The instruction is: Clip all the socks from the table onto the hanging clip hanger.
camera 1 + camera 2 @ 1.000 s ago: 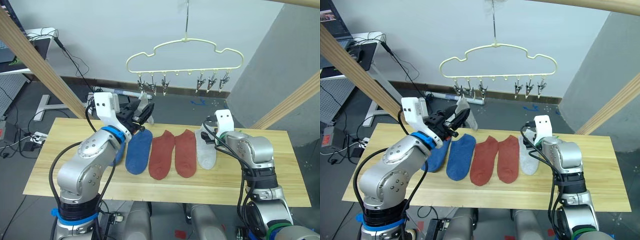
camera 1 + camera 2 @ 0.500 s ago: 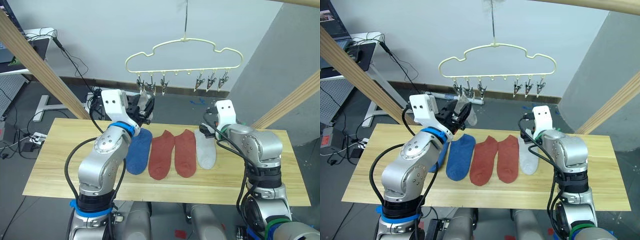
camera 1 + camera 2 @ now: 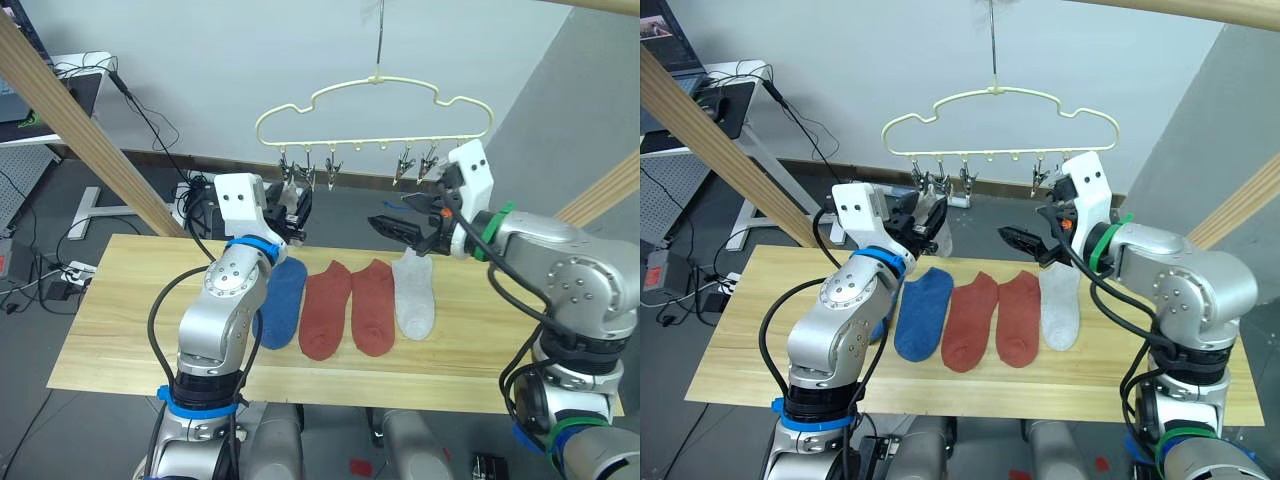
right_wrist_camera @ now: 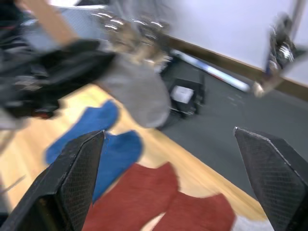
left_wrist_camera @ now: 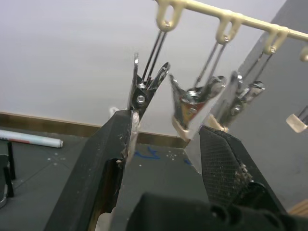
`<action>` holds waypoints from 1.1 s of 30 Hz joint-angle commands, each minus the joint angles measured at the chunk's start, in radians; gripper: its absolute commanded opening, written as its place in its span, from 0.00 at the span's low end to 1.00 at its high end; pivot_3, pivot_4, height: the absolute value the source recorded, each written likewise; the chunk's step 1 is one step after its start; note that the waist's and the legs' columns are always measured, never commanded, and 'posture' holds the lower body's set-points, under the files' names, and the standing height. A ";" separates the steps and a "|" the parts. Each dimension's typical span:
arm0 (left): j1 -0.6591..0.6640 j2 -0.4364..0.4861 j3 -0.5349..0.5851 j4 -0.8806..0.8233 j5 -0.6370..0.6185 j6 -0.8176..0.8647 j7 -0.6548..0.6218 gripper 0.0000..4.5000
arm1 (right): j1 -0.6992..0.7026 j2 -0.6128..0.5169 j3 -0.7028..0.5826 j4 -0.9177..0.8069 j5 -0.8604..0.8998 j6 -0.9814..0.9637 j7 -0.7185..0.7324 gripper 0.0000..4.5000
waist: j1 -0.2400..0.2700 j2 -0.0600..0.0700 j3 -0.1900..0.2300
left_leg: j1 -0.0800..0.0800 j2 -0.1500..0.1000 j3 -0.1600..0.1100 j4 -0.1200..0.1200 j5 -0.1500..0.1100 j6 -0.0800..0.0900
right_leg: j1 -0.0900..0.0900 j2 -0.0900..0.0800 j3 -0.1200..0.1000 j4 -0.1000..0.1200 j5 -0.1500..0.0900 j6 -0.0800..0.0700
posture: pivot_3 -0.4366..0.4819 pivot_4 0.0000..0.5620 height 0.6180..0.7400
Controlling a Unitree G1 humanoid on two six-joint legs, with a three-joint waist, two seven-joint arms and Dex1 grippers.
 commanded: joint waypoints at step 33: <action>-0.113 -0.073 -0.001 0.141 0.072 -0.139 -0.007 0.56 | -0.004 -0.113 -0.034 -0.071 0.319 -0.079 -0.050 1.00 | -0.010 0.000 0.000 | 0.000 0.000 0.000 0.000 0.000 0.000 | 0.000 0.000 0.000 0.000 0.000 0.000 | 0.40 0.57 1.00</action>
